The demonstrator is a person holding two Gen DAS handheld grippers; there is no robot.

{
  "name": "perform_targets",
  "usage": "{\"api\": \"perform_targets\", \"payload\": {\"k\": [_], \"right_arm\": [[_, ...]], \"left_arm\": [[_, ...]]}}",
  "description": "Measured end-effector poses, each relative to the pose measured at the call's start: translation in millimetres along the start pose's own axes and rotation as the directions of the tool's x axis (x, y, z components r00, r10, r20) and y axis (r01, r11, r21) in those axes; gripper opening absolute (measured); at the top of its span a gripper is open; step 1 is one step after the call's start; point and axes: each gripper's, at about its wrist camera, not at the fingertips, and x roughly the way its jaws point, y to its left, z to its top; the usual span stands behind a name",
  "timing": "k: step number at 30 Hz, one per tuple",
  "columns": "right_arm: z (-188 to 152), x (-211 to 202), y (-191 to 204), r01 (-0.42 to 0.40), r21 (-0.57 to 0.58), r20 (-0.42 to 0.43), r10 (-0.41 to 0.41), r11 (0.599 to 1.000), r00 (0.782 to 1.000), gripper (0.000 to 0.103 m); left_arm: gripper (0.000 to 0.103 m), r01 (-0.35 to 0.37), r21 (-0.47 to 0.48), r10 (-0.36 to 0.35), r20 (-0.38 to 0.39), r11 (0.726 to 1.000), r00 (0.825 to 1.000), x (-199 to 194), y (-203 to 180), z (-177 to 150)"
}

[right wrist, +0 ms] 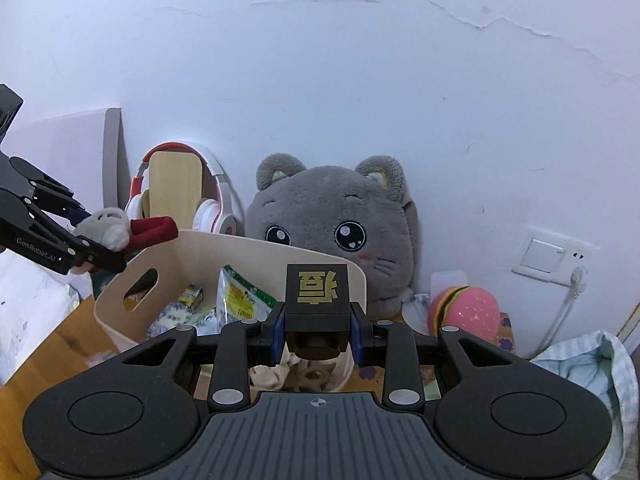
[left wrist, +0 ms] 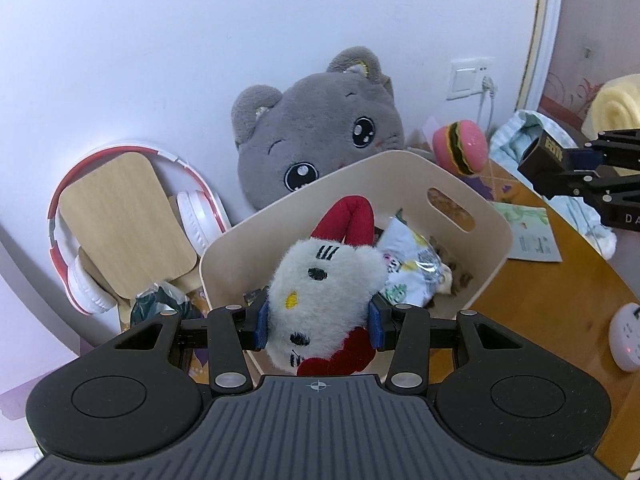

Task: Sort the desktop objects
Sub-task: 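Carry the dark box and Hello Kitty plush with both tools over the basket, then open both tools to drop the dark box and plush into the basket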

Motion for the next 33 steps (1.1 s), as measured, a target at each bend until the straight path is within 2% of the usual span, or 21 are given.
{"api": "perform_targets", "payload": {"k": [5, 15, 27, 30, 31, 33], "right_arm": [[4.2, 22.6, -1.0, -0.003, 0.006, -0.022, 0.003, 1.000, 1.000, 0.029], [10.0, 69.4, -0.1, 0.004, 0.012, -0.076, -0.003, 1.000, 0.997, 0.029], [-4.7, 111.6, 12.7, 0.006, -0.039, -0.170, -0.013, 0.999, 0.985, 0.029], [-6.3, 114.9, 11.3, 0.007, -0.045, -0.179, -0.015, 0.999, 0.984, 0.030], [-6.5, 115.6, 10.1, 0.010, -0.046, -0.180, -0.018, 0.999, 0.984, 0.040], [-6.1, 115.4, 8.3, 0.011, -0.049, -0.173, -0.019, 0.999, 0.985, 0.041]], "left_arm": [[0.046, -0.009, -0.028, 0.008, -0.019, 1.000, 1.000, 17.8, 3.5, 2.0], [0.046, -0.039, -0.004, 0.039, -0.089, 0.999, 0.995, 61.3, -5.3, -4.0], [0.047, -0.050, -0.001, 0.049, -0.185, 0.999, 0.981, 94.8, -15.2, -17.7], [0.056, -0.057, 0.001, 0.056, -0.174, 0.998, 0.983, 92.2, -13.6, -19.1], [0.062, -0.056, 0.002, 0.055, -0.166, 0.998, 0.985, 90.8, -12.9, -19.1], [0.067, -0.058, 0.006, 0.058, -0.141, 0.998, 0.988, 86.3, -11.0, -19.1]]}}
